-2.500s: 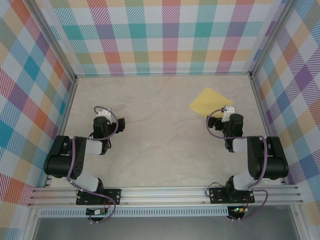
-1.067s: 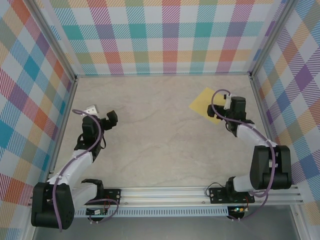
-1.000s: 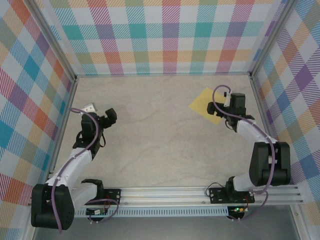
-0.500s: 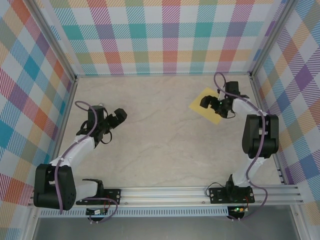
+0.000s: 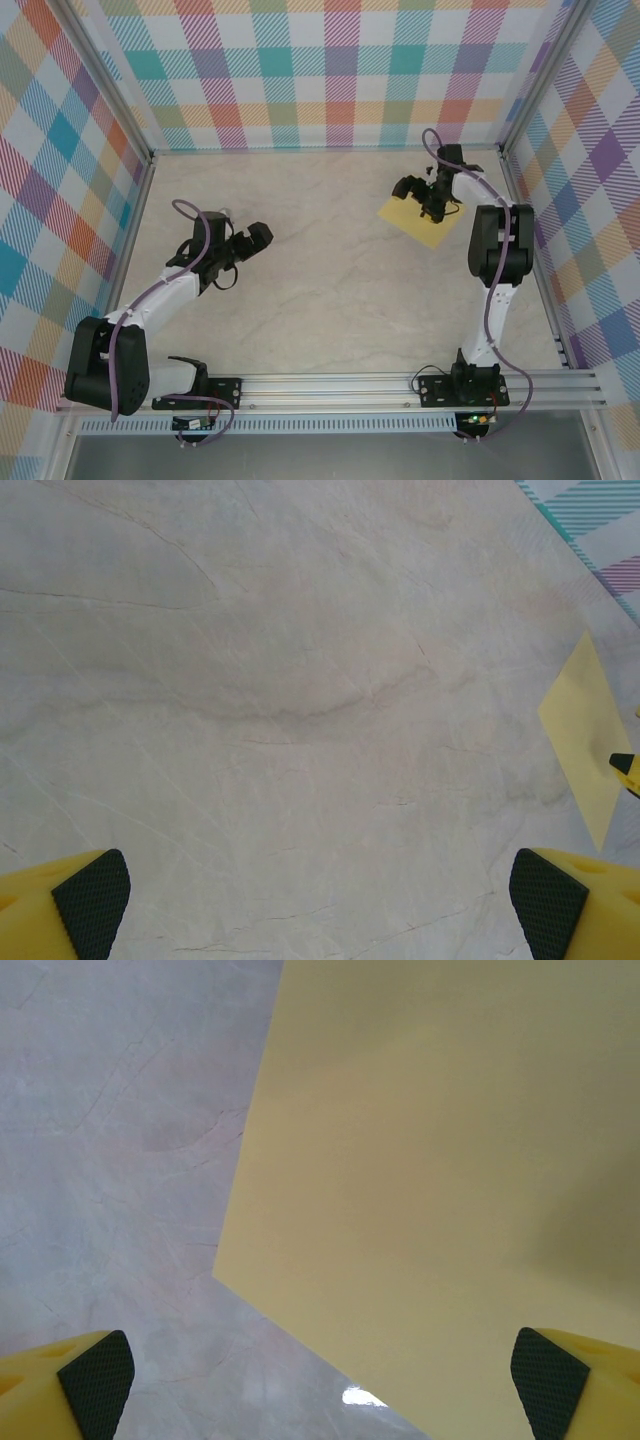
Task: Fold a paper plane with a square sheet of paper (pick it up from the middle)
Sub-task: Move the square sheet of paper to the center of the table.
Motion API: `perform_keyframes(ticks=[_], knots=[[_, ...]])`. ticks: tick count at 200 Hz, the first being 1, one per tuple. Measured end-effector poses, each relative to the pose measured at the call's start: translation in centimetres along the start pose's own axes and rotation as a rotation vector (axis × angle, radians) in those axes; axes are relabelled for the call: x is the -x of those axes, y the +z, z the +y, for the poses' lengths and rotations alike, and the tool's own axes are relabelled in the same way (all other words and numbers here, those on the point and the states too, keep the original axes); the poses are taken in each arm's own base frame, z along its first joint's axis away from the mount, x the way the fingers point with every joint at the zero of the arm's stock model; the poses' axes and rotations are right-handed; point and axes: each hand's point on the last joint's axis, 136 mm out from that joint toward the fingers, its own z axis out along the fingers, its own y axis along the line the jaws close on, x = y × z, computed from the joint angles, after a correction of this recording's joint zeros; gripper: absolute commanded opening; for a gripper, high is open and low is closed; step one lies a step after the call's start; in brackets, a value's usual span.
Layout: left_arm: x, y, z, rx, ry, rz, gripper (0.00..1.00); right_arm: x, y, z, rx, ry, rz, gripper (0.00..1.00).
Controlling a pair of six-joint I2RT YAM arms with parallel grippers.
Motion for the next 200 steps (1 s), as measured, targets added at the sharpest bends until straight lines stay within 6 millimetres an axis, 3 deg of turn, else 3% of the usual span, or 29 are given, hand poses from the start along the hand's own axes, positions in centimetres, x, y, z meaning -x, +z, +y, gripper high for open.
perform_keyframes(ticks=[61,123,178,200], knots=[[-0.5,-0.4,0.2,0.013,-0.009,0.018,1.0,-3.4,2.0,-0.4,-0.046,-0.004,0.114,0.96],[0.0,-1.6,-0.6,-0.013,-0.001,-0.011,1.0,-8.0,1.9,0.5,-0.064,-0.158,0.187,0.94],[-0.7,-1.5,-0.1,-0.01,-0.003,0.007,1.0,-15.3,1.1,1.6,-0.066,-0.406,0.303,0.95],[-0.9,-1.5,-0.3,-0.017,-0.002,0.014,1.0,-15.1,0.5,2.1,-0.074,-0.413,0.281,0.97]])
